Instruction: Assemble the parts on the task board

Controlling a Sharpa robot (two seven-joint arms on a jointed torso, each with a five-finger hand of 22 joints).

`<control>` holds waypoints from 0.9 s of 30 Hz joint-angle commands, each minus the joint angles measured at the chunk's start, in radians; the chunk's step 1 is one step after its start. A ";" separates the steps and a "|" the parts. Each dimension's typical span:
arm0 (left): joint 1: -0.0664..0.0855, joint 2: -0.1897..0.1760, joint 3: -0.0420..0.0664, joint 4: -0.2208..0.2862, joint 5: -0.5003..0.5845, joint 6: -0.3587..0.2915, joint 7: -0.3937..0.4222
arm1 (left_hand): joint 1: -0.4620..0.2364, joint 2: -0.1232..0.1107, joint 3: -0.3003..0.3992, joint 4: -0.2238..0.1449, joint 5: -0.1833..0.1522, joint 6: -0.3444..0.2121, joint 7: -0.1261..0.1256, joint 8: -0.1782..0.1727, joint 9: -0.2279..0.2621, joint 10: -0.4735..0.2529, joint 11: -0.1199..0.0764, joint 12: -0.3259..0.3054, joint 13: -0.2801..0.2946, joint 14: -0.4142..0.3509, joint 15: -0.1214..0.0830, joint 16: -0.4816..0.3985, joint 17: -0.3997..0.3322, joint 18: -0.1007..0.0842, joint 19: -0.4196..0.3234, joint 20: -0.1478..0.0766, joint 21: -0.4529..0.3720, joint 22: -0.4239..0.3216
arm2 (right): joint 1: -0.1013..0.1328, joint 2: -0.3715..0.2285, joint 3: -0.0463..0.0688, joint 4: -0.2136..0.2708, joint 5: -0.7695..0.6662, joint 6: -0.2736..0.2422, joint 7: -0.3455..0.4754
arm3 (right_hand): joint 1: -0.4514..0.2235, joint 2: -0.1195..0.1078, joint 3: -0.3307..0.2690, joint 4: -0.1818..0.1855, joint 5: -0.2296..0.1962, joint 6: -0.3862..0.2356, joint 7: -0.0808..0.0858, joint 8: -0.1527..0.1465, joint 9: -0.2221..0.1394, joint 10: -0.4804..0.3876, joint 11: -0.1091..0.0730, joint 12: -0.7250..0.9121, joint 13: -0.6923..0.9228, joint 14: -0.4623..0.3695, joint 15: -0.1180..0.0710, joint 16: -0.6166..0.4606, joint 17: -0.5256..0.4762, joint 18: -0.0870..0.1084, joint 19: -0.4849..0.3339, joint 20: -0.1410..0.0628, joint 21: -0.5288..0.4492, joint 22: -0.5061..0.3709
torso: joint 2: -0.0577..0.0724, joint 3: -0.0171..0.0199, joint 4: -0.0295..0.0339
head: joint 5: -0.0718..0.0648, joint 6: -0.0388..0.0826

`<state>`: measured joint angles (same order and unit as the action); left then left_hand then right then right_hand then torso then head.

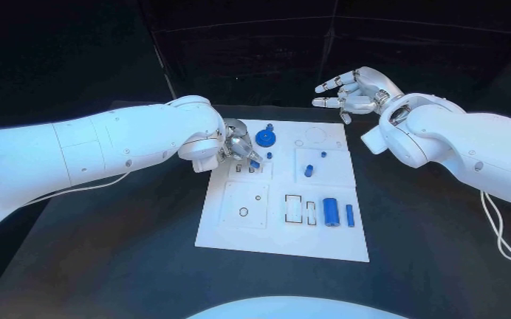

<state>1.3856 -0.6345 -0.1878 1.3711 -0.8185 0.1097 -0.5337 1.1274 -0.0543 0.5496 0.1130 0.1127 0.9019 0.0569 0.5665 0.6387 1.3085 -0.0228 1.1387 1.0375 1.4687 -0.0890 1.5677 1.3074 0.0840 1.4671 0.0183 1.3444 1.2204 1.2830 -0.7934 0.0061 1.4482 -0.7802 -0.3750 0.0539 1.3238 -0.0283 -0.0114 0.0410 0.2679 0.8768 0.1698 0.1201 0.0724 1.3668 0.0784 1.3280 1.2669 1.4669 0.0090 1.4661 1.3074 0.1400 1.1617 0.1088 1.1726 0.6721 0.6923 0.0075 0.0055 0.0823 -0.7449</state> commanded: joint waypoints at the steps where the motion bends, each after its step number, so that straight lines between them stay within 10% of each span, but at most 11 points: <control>1: -0.002 -0.021 0.000 0.030 0.005 -0.125 0.032 | -0.008 0.001 0.179 -0.170 -0.006 -0.002 -0.004 0.006 0.002 0.009 -0.001 -0.006 -0.001 0.102 0.003 0.003 0.263 -0.012 -0.001 0.004 -0.001 0.002 | 0.002 0.001 0.001 -0.003 -0.007 0.011 0.000 | 0.004 0.006 -0.007 0.001 0.005 0.002 -0.003 0.006 0.000 0.002 -0.001 0.003 0.001 0.053 -0.010 0.001 0.015 0.014 0.001 -0.003 -0.004 0.001 | 0.000 0.0006 -0.0003 | 0.004 -0.003; 27: -0.083 -0.092 -0.001 0.114 -0.231 -0.295 0.061 | -0.015 -0.014 0.211 -0.186 -0.006 0.001 -0.007 0.018 0.015 0.010 -0.004 -0.018 -0.018 0.102 0.000 0.003 0.263 -0.013 0.002 0.001 0.001 0.006 | 0.002 0.000 0.001 -0.012 -0.008 0.012 0.003 | 0.001 0.006 -0.011 0.003 0.000 0.002 -0.003 0.007 0.000 0.002 0.000 0.004 0.000 0.053 -0.009 0.001 0.015 0.014 0.003 -0.003 -0.004 0.001 | 0.001 0.0000 -0.0050 | 0.009 -0.008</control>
<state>1.3019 -0.7272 -0.1897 1.4825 -1.0064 -0.1629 -0.4821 1.1063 -0.0752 0.5946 0.0867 0.1072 0.9021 0.0572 0.5811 0.6527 1.3120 -0.0263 1.1277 1.0205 1.4686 -0.0890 1.5677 1.3074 0.0841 1.4672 0.0182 1.3444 1.2260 1.2830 -0.7936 0.0059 1.4358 -0.7847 -0.3652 0.0487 1.3239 -0.0284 -0.0144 0.0440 0.2678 0.8768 0.1698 0.1201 0.0724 1.3667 0.0784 1.3279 1.2666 1.4669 0.0089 1.4661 1.3073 0.1400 1.1617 0.1089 1.1726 0.6719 0.6922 0.0076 0.0008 0.0917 -0.7524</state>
